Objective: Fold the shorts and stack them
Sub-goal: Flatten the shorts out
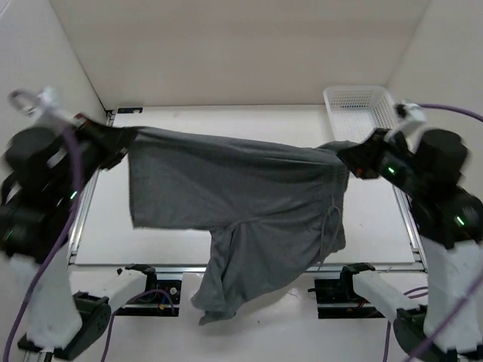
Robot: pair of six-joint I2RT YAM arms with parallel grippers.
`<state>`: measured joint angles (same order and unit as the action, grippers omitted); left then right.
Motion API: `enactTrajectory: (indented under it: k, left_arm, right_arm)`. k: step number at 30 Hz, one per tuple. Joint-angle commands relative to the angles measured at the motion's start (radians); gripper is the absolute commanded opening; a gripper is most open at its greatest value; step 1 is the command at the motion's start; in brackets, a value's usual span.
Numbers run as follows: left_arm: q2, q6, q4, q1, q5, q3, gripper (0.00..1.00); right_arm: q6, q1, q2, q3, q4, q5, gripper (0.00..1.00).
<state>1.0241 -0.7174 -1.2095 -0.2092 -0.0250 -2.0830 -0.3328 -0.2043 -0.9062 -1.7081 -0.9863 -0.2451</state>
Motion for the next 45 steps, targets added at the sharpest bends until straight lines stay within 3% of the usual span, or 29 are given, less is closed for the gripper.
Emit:
enactTrajectory:
  k: [1, 4, 5, 6, 7, 8, 9, 10, 11, 13, 17, 21, 24, 26, 32, 45]
  left_arm:
    - [0.152, 0.068, 0.125, 0.043, -0.127, 0.197, 0.10]
    - [0.337, 0.091, 0.204, 0.095, -0.046, 0.270, 0.10]
    - [0.400, 0.111, 0.232, 0.105, -0.035, 0.270, 0.10]
    - [0.562, 0.131, 0.252, 0.116, -0.026, 0.233, 0.24]
    - [0.665, 0.147, 0.233, 0.116, -0.038, 0.171, 0.39]
    - [0.774, 0.163, 0.172, 0.128, -0.038, -0.039, 0.52]
    - [0.885, 0.180, 0.089, 0.139, -0.038, -0.174, 0.62]
    - [1.074, 0.180, 0.006, 0.139, -0.058, -0.309, 0.64]
    - [1.135, 0.180, -0.127, 0.139, -0.058, -0.516, 0.64]
    - [1.122, 0.180, -0.127, 0.117, -0.036, -0.517, 0.65]
    - [0.862, 0.180, 0.118, 0.108, -0.033, -0.022, 0.71]
    - [0.729, 0.190, 0.136, 0.076, -0.024, 0.219, 0.70]
    - [0.673, 0.181, 0.172, 0.062, -0.003, 0.405, 0.62]
    - [0.673, 0.167, 0.217, 0.051, -0.003, 0.516, 0.57]
    - [0.805, 0.136, 0.258, 0.051, 0.033, 0.555, 0.54]
    - [1.228, 0.217, 0.154, 0.071, 0.095, 0.232, 0.54]
  right_arm:
    - [0.031, 0.014, -0.135, 0.168, 0.124, 0.171, 0.00]
    - [0.006, 0.014, -0.314, 0.272, 0.304, 0.171, 0.04]
    - [0.006, 0.014, -0.459, 0.272, 0.355, 0.171, 0.18]
    - [-0.005, 0.014, -0.550, 0.216, 0.386, 0.181, 0.69]
    - [-0.015, 0.014, -0.647, 0.146, 0.373, 0.181, 0.84]
    - [-0.029, 0.014, -0.830, 0.055, 0.342, 0.181, 0.89]
    - [-0.041, 0.014, -0.899, -0.102, 0.313, 0.194, 0.96]
    - [-0.066, 0.014, -0.946, -0.161, 0.269, 0.194, 0.96]
    - [-0.066, 0.014, -0.976, -0.194, 0.268, 0.185, 0.96]
    - [-0.083, 0.005, -0.927, -0.164, 0.309, 0.185, 0.96]
    - [-0.083, -0.004, -0.792, 0.033, 0.353, 0.199, 0.87]
    - [-0.074, -0.004, -0.651, 0.316, 0.362, 0.190, 0.68]
    - [-0.063, -0.004, -0.571, 0.459, 0.390, 0.179, 0.30]
    - [-0.063, -0.004, -0.571, 0.475, 0.402, 0.159, 0.17]
    - [-0.052, -0.046, -0.729, 0.392, 0.411, 0.136, 0.14]
    - [-0.101, -0.066, -1.260, 0.000, 0.377, 0.115, 0.14]
